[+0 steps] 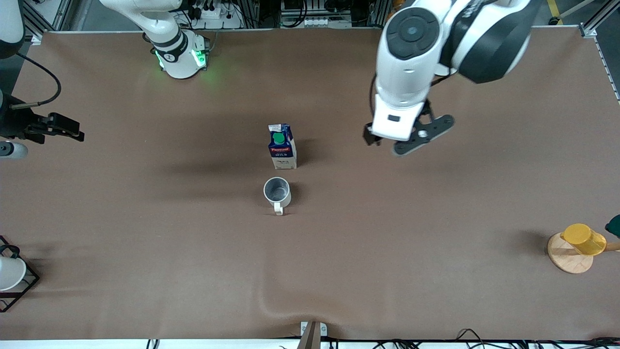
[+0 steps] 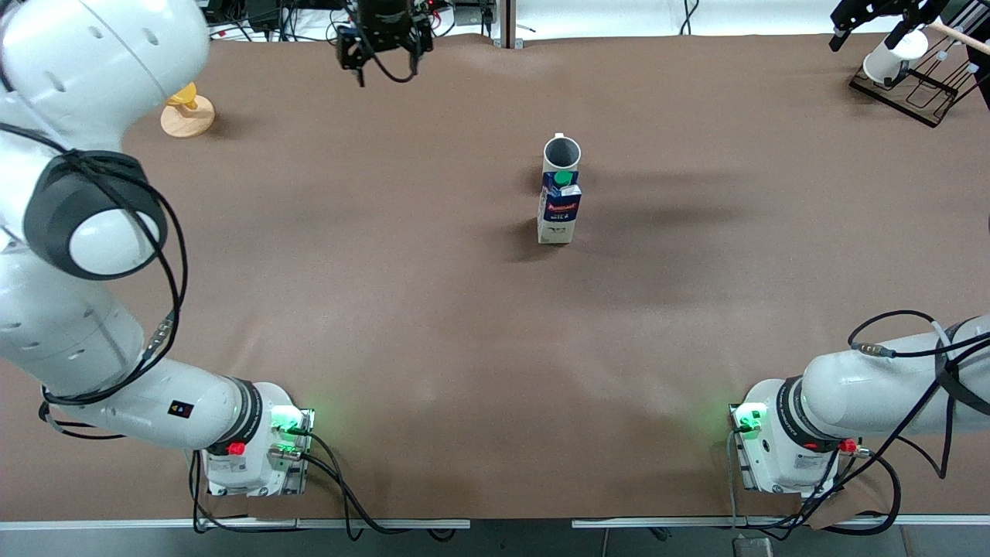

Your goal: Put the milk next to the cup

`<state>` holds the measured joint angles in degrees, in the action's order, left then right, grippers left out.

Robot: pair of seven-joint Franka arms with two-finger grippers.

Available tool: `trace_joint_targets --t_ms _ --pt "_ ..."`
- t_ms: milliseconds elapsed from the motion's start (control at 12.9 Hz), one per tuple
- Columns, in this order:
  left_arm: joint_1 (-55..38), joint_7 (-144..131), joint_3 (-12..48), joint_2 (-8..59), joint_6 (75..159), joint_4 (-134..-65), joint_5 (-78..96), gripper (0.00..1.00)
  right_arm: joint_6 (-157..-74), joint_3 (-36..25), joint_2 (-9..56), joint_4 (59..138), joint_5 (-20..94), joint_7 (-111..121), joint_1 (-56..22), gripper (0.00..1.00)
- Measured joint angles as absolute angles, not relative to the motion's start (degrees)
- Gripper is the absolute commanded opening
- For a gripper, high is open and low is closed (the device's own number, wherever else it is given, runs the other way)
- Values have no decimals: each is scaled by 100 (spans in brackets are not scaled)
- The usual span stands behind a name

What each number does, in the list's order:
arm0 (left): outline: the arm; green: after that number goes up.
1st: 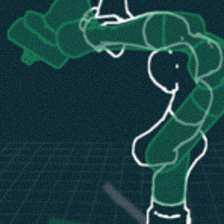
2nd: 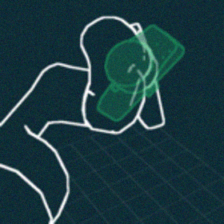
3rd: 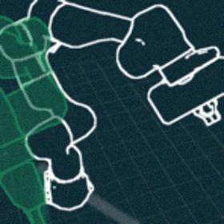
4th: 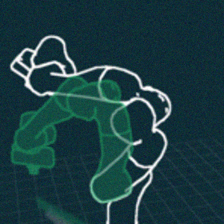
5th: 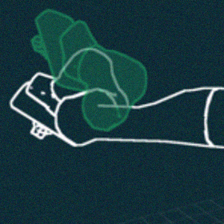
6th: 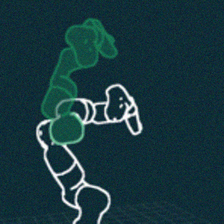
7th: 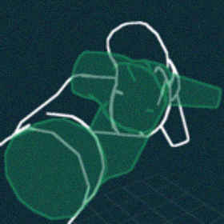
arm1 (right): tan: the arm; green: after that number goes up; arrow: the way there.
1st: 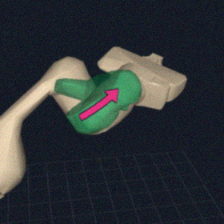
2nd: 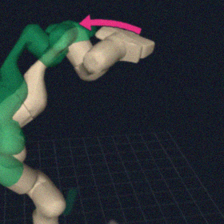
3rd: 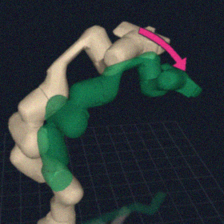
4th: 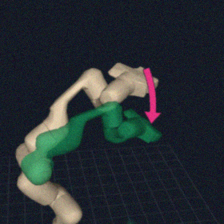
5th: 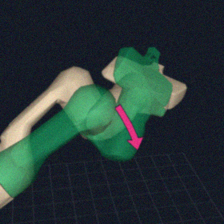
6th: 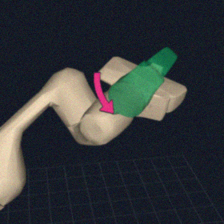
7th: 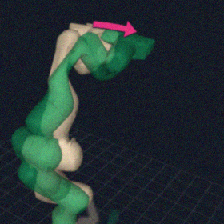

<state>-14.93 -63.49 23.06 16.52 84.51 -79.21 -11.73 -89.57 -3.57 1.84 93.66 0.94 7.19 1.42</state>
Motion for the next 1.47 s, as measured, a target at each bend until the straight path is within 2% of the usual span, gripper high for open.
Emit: trace_joint_targets --t_ms 232,542,1083,1470 --pt "-1031 -5382 2298 1135 8432 -8424 -1073 100 -9014 -392 169 9361 92 719 145 100" --pt "167 -2930 2207 403 8300 -8481 -321 100 -9047 -420 167 9360 92 718 169 100" --pt "250 -758 891 -149 7928 -8470 -221 100 -9098 -428 164 9353 92 718 186 100" --pt "263 -522 774 -290 7729 -8312 -221 100 -9109 -428 165 9353 92 718 186 100"
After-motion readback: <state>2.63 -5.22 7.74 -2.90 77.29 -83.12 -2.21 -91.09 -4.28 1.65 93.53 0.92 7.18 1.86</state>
